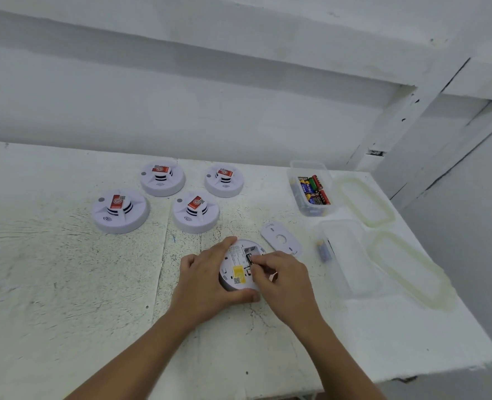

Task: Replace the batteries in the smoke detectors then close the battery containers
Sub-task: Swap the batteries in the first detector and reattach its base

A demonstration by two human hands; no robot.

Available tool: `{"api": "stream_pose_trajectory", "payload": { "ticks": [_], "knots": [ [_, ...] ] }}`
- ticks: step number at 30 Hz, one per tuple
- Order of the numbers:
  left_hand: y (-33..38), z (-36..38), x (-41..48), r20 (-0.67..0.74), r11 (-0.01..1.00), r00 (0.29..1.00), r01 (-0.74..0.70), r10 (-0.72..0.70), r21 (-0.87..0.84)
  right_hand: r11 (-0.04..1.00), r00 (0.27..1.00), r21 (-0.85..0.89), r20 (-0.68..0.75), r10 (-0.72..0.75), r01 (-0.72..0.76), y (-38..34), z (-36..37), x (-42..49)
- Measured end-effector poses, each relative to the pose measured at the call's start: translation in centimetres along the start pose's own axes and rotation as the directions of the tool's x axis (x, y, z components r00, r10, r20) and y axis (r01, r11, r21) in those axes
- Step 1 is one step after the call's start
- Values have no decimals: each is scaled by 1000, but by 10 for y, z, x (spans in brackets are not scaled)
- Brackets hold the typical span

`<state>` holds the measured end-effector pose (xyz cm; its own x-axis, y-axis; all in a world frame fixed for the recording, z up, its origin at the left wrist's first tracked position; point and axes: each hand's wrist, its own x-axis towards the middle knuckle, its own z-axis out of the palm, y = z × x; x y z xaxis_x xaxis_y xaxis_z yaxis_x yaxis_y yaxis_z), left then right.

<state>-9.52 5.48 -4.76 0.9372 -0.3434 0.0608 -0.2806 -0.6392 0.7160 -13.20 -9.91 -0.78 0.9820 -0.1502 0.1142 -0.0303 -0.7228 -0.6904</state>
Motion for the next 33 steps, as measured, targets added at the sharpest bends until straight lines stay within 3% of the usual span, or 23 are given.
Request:
{"api": "stream_pose_trajectory", "payload": {
  "ticks": [4,10,33],
  "knots": [
    [-2,0,0,15,999,1000,-24,24,30,998,996,-57,83,-28,33,8,-5,2],
    [-4,-2,-2,35,996,996,-83,82,41,991,988,125,155,24,-44,19,-10,3],
    [-10,3,0,31,991,994,-109,107,82,995,990,84,125,-60,50,33,-4,10]
  ]
}}
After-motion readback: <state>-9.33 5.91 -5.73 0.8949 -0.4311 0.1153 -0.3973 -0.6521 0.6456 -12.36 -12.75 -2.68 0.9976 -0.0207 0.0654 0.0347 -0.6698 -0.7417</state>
